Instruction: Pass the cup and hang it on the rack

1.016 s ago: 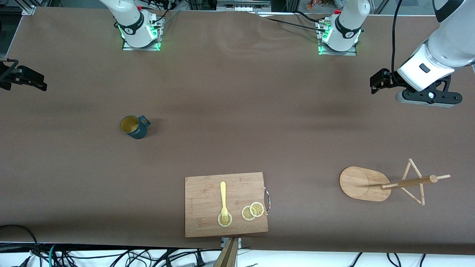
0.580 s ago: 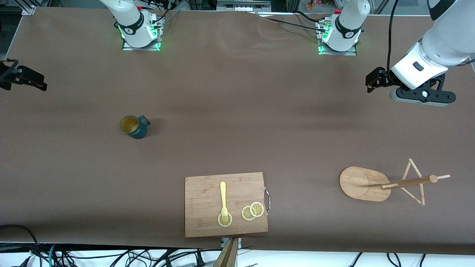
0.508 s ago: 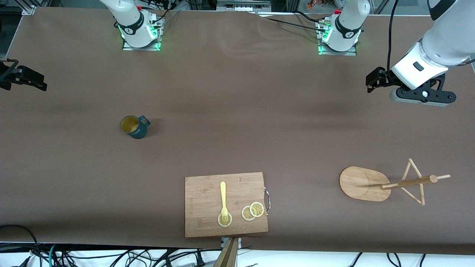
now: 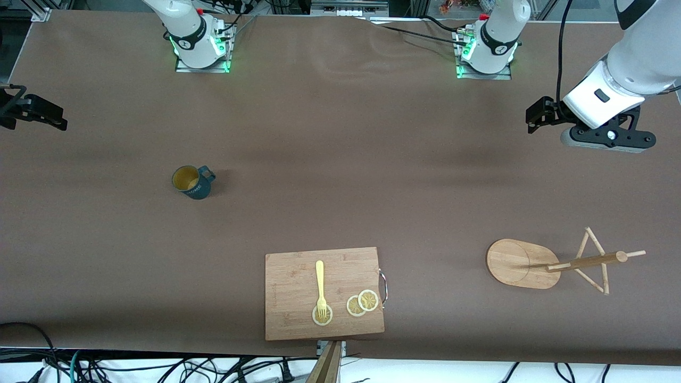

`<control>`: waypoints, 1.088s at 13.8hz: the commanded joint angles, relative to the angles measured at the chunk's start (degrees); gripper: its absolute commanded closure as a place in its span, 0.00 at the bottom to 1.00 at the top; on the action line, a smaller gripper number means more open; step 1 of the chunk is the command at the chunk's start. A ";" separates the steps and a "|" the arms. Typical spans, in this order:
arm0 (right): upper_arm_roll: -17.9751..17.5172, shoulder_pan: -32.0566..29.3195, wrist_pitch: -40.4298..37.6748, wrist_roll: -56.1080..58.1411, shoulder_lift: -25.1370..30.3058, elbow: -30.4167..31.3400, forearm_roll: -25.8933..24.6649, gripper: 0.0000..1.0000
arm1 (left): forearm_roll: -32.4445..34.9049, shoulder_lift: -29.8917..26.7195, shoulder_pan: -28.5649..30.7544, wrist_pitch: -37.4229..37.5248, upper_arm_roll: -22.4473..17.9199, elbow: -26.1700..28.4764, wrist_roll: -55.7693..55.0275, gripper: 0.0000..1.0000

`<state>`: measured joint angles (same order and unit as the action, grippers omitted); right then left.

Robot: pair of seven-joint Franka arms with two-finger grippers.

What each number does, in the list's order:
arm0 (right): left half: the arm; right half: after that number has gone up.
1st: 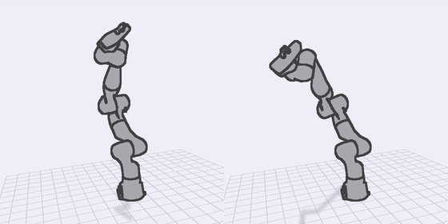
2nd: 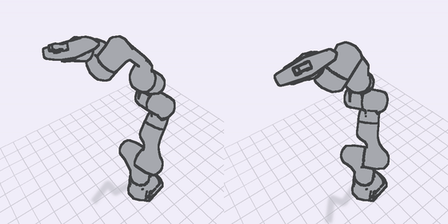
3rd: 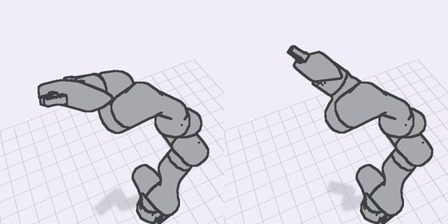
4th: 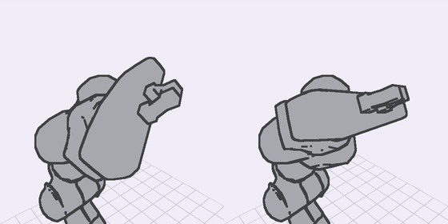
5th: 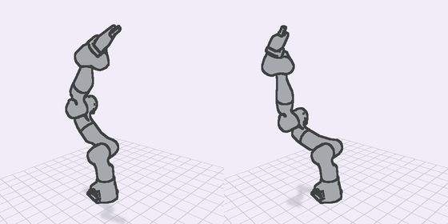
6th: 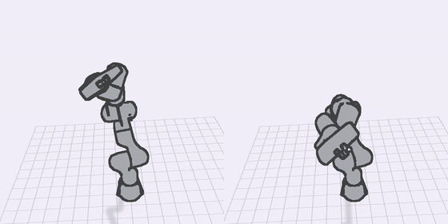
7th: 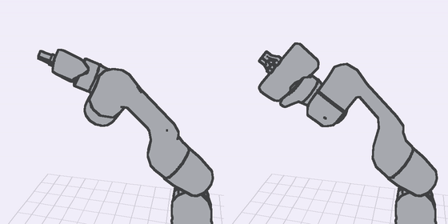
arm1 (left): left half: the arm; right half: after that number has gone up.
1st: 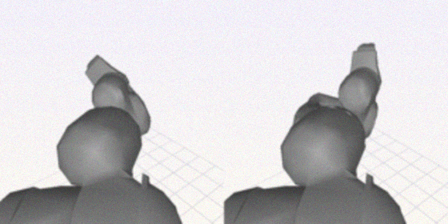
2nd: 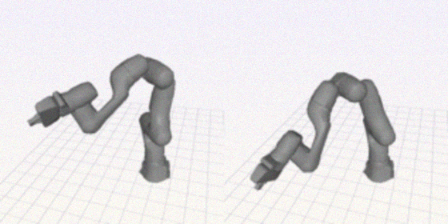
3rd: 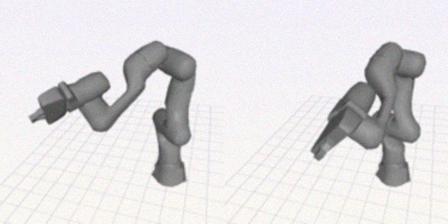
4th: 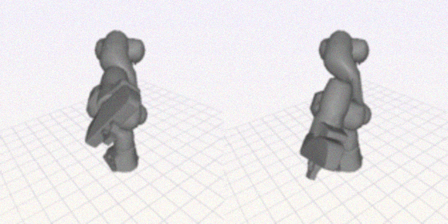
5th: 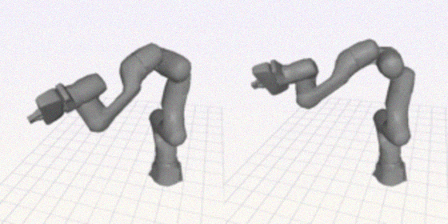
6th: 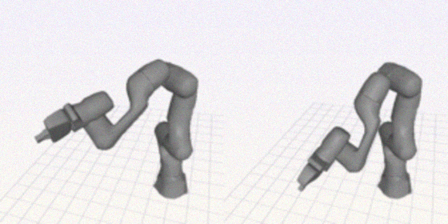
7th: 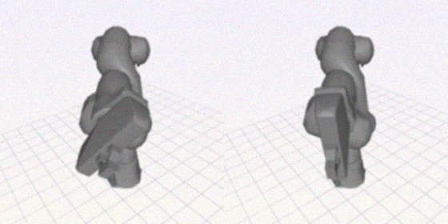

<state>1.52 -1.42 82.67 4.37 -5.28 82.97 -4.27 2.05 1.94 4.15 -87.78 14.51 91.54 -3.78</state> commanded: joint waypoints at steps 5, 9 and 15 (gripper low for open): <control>-0.64 -1.13 -0.67 -0.76 -0.60 -1.59 1.11 0.00 | 1.20 0.35 0.42 1.38 0.17 -1.63 -0.26 0.00; -0.64 -1.22 -0.67 -0.76 -0.60 -1.59 1.11 0.00 | 1.20 0.44 0.42 1.47 0.00 -1.54 -0.35 0.00; -0.55 -1.31 -0.58 -0.68 -0.95 -1.59 1.10 0.00 | 0.85 0.44 0.42 1.47 0.08 -1.54 -0.44 0.00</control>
<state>1.52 -1.73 82.67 4.31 -5.35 82.97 -4.26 2.05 1.94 4.44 -87.58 14.23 91.54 -3.88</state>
